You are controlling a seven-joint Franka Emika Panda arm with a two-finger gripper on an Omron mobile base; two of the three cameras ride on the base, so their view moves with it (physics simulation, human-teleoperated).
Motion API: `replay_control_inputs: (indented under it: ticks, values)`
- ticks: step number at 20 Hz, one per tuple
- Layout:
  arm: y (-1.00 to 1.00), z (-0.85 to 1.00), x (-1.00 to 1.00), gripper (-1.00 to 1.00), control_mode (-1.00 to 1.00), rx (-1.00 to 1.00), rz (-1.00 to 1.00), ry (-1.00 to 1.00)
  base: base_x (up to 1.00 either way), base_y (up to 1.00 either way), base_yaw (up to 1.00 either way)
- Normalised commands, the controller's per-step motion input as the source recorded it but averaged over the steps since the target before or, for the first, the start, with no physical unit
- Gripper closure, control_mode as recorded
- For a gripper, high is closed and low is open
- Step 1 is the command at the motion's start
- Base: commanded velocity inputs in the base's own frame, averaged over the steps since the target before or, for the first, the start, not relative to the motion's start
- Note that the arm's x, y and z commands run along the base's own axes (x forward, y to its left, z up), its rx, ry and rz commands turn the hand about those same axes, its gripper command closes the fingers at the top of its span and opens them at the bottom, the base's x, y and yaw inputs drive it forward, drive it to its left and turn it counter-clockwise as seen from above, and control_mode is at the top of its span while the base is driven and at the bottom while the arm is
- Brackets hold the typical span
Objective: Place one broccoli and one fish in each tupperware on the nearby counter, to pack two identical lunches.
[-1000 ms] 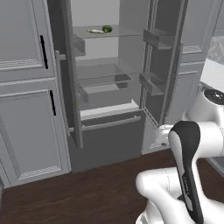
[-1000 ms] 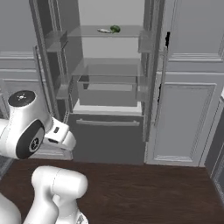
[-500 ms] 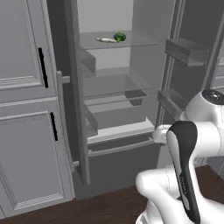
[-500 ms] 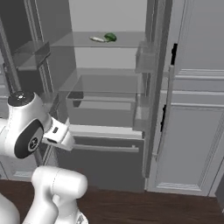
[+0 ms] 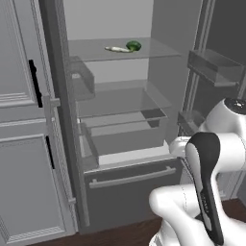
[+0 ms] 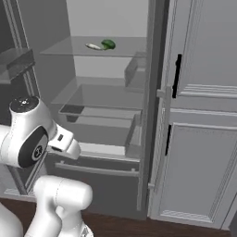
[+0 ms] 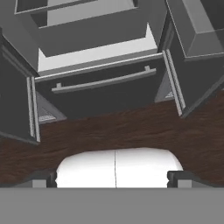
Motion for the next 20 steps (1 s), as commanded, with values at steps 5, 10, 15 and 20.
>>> replay_control_inputs:
  ticks: [5,10,15,20]
  values:
    - [0.00,0.00,0.00,-1.00,1.00,0.00,0.00,0.00,1.00,0.00,0.00]
    - [0.00,0.00,0.00,-1.00,1.00,0.00,0.00,0.00,1.00,0.00,0.00]
    - [0.00,0.00,0.00,-1.00,1.00,0.00,0.00,0.00,0.45,0.00,0.00]
    - [0.00,0.00,0.00,-1.00,1.00,0.00,0.00,0.00,0.00,0.00,0.00]
